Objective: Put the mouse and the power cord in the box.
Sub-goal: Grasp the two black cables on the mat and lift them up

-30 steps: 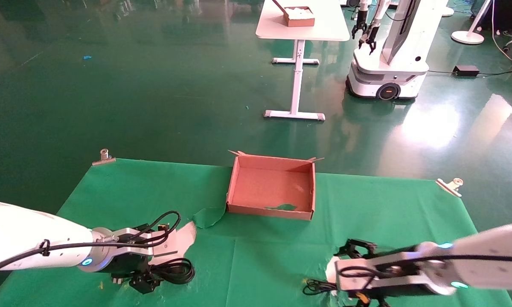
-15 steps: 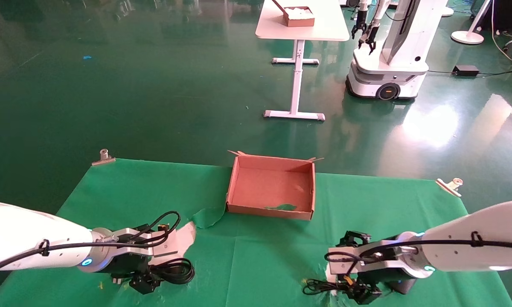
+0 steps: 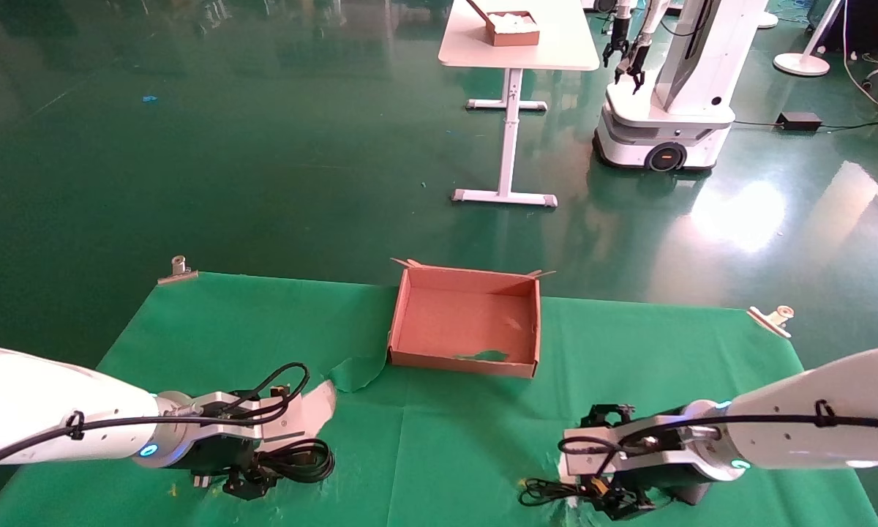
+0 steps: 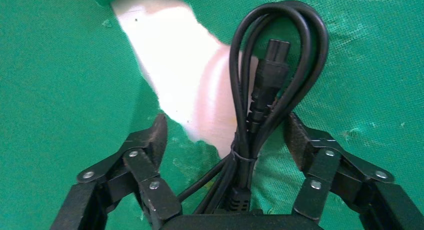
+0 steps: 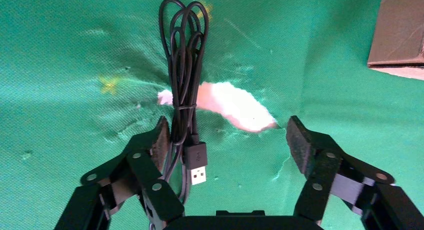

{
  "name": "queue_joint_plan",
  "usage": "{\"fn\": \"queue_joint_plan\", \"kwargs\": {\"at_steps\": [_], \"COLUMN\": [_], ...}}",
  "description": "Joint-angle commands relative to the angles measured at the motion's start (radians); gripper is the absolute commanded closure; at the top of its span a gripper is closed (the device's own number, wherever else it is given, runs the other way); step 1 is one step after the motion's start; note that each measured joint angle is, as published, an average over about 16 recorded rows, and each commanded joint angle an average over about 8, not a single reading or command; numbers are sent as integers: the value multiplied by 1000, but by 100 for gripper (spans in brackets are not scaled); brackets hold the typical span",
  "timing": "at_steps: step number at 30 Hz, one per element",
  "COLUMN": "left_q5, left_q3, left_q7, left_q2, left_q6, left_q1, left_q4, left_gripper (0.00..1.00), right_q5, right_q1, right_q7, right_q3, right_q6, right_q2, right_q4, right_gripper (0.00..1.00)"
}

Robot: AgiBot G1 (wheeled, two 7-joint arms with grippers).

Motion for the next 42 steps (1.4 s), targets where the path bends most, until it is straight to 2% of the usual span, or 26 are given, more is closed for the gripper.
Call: {"fn": "queue_joint_plan", "kwargs": {"at_steps": [1,34,42], "left_q5": [0,-1,-33], "left_q3": [0,0,-24], "left_q7": [0,0,-8], "left_q2": [0,0,-17], "left_q6": [0,0,14], "left_q1": [0,0,-29], "left_q4": [0,0,-5], "left_gripper": [100,100,100], "right_q5": [1,6,37], "right_q1": [-1,-2,53], "right_q7": [0,-2,11], "right_q3": [0,3,50], "right_q6": [-1,-5,10], "right_q2": [1,6,49], "right_q4": [2,11,27], "right_gripper": [100,100,100]}}
